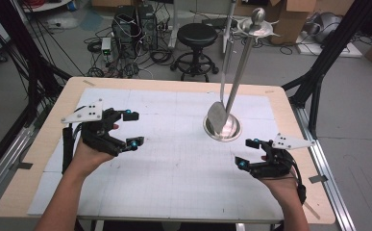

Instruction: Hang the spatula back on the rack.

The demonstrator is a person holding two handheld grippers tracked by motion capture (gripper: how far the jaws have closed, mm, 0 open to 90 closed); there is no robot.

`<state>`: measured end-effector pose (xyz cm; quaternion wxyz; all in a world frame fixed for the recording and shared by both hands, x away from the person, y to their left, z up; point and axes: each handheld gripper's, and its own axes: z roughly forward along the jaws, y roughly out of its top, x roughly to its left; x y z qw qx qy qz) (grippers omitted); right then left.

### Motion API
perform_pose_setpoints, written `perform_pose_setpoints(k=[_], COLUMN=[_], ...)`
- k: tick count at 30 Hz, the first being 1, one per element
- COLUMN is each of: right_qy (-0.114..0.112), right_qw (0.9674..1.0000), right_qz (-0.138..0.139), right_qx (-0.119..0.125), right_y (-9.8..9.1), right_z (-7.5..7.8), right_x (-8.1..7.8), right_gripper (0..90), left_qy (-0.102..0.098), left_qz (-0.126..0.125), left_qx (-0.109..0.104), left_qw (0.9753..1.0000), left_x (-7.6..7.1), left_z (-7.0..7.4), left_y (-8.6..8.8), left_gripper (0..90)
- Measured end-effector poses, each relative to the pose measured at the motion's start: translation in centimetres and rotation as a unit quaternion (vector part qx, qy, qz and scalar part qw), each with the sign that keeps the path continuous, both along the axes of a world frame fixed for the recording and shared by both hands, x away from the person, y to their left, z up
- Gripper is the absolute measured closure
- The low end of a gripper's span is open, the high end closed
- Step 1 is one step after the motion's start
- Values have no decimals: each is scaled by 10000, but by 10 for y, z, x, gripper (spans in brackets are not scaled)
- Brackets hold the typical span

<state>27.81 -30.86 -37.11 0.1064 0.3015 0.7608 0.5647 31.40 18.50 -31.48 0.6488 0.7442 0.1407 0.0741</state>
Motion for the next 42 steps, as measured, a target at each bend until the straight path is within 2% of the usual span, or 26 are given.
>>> perform_pose_setpoints(k=[8,11,15,16,27,32,34,42], right_qy=[-12,7,22,24,-7,-2,8,42], right_qw=[10000,10000,10000,10000,10000,10000,9999,9999], right_qz=[10,29,32,27,27,-9,-11,20], right_qx=[-4,-54,-42,-39,-81,-72,-104,-157], right_y=[1,3,4,4,5,4,5,9], right_z=[0,-1,-1,-1,-2,-4,-5,-9], right_x=[0,1,2,2,6,9,10,12], right_gripper=[152,152,152,152,152,152,152,152], left_qy=[-24,29,78,95,206,287,303,251], left_qz=[124,251,319,366,510,644,655,582], left_qx=[40,228,212,262,234,350,325,400], left_qw=[9999,9994,9992,9989,9982,9969,9969,9972], left_x=[-12,-16,-20,-21,-18,-16,-15,-16], left_z=[-12,-19,-25,-29,-50,-61,-63,-65], left_y=[14,21,28,30,43,46,48,46], left_gripper=[142,122,111,103,63,49,17,17])
